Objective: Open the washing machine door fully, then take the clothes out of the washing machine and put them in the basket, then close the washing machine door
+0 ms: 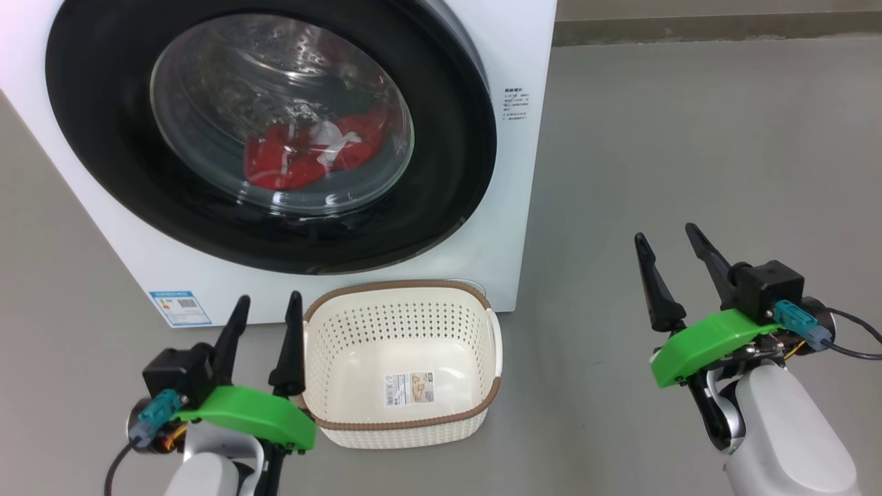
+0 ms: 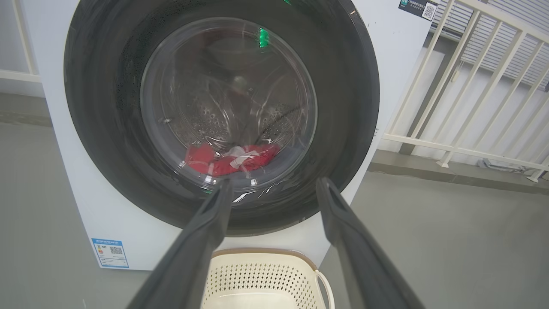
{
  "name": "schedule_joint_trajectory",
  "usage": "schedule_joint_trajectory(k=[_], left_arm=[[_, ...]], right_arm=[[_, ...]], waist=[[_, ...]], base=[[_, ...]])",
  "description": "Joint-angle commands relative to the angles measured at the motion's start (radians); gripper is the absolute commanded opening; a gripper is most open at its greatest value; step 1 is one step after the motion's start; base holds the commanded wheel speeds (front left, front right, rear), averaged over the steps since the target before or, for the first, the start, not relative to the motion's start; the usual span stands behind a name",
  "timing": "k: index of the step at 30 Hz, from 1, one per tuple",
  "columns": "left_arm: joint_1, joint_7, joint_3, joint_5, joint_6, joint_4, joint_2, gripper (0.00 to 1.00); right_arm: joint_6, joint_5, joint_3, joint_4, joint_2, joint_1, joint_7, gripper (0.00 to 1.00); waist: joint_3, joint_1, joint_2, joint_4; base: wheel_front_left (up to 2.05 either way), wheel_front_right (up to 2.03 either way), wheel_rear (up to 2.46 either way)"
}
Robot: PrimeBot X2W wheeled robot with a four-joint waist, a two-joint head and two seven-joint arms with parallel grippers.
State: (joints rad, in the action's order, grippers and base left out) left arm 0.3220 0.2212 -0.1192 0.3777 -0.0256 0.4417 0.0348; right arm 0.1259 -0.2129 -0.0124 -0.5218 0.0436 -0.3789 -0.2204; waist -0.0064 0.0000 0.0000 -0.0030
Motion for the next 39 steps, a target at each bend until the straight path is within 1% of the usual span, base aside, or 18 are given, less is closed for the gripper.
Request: schedule_joint_trajectory(k=[1,11,32,33,34,35,36,39], left_arm=[[0.057,0.015,0.023,-0.027,0.006,-0.017,0.014,1.0],[0.083,0.041,0.013,-0.108,0.015,-0.012,0.016,1.0],[0.086,0.041,0.018,-0.106,0.011,-0.021,0.016,1.0],[0.088,0.041,0.018,-0.106,0.011,-0.025,0.016,1.0],[0.089,0.041,0.017,-0.105,0.011,-0.03,0.016,1.0],[0.091,0.041,0.016,-0.105,0.011,-0.035,0.016,1.0],[0.093,0.041,0.015,-0.103,0.011,-0.039,0.016,1.0],[0.102,0.041,0.011,-0.096,0.009,-0.05,0.015,1.0]], right_arm=[[0.005,0.041,-0.027,0.017,0.005,-0.055,-0.016,1.0],[0.005,0.138,-0.04,0.001,0.007,-0.089,-0.041,1.0],[0.005,0.129,-0.025,0.004,0.007,-0.095,-0.041,1.0],[0.005,0.13,-0.023,0.007,0.007,-0.097,-0.041,0.69],[0.005,0.13,-0.021,0.009,0.007,-0.1,-0.041,0.45],[0.005,0.131,-0.021,0.009,0.007,-0.104,-0.041,0.26],[0.005,0.132,-0.021,0.008,0.007,-0.108,-0.041,0.0],[0.005,0.121,-0.019,0.011,0.007,-0.126,-0.041,0.0]], waist=[[0.001,0.0,0.0,-0.001],[0.004,0.0,0.0,-0.006],[0.02,0.0,0.0,-0.009],[0.025,0.0,0.0,-0.008],[0.032,0.0,0.0,-0.007],[0.037,0.0,0.0,-0.005],[0.044,0.0,0.0,-0.004],[0.067,0.0,0.0,0.001]], base=[[0.0,0.0,0.0],[0.0,0.0,0.0],[0.0,0.0,0.0],[0.0,0.0,0.0],[0.0,0.0,0.0],[0.0,0.0,0.0],[0.0,0.0,0.0],[0.0,0.0,0.0]])
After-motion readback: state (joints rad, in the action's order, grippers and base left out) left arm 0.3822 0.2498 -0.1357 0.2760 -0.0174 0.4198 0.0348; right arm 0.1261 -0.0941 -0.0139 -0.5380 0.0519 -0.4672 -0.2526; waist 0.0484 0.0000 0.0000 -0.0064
